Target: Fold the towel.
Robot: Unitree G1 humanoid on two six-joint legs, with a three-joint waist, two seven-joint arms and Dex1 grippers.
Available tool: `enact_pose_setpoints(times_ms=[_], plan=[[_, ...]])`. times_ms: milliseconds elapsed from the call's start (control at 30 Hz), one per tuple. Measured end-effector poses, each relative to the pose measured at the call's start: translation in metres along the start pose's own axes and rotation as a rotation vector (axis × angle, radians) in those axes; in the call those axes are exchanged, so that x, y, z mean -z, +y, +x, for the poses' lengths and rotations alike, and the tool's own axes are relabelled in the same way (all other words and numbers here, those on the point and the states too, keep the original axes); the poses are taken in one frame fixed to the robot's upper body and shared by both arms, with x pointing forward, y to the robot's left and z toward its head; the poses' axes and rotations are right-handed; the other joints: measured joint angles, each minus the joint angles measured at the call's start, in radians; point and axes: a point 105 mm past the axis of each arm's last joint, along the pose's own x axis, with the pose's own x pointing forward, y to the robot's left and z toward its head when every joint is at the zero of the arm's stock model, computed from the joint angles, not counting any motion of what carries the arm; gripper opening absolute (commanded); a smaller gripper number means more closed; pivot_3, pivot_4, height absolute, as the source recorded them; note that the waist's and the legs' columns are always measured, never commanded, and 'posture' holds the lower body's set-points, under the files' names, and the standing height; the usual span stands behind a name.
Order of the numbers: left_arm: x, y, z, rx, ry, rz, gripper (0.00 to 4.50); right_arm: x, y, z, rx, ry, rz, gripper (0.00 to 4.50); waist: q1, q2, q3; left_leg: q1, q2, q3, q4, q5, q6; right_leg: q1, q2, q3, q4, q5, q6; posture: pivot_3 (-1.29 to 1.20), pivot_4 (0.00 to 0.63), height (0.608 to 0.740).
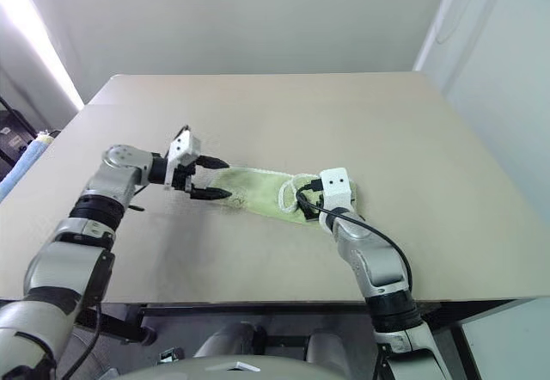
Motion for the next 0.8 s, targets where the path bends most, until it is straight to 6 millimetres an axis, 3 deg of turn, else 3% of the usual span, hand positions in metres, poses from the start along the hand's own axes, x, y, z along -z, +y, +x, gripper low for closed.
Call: enact_pose_setpoints(times_ms=[167, 333, 600, 800], plan=[[-0.006, 0.018, -0.014, -0.093, 0.001, -0.174, 4.50, -0.031, 0.004, -0.010, -0.087, -0.099, 0.127, 4.46, 0.000, 0.000, 0.000, 0.000, 0.000, -0.001, 0.000, 0.000, 0.000, 0.000, 0.000, 0.000, 0.000, 0.000, 0.001, 0.00, 0.000, 0.706], [0.014, 0.023, -0.020, -0.154, 0.063, -0.409, 4.50, -0.068, 0.001, -0.022, -0.130, -0.206, 0.209, 4.46, 0.001, 0.000, 0.000, 0.000, 0.000, -0.001, -0.001, 0.000, 0.000, 0.000, 0.000, -0.001, 0.000, 0.000, 0.001, 0.00, 0.000, 0.706], [0.039, 0.013, -0.010, -0.179, 0.146, -0.747, 4.50, -0.066, 0.008, -0.021, -0.165, -0.142, 0.359, 4.46, 0.001, 0.000, 0.001, 0.000, 0.000, -0.001, -0.001, 0.000, 0.000, -0.001, 0.000, -0.001, 0.000, 0.000, 0.001, 0.00, 0.000, 0.706], [0.042, 0.002, 0.000, -0.144, 0.170, -0.859, 4.50, -0.062, 0.007, -0.021, -0.152, -0.106, 0.414, 4.46, 0.000, 0.000, 0.001, 0.000, 0.000, -0.001, -0.001, 0.000, 0.000, -0.001, -0.001, 0.000, 0.000, 0.000, 0.001, 0.00, 0.000, 0.706]])
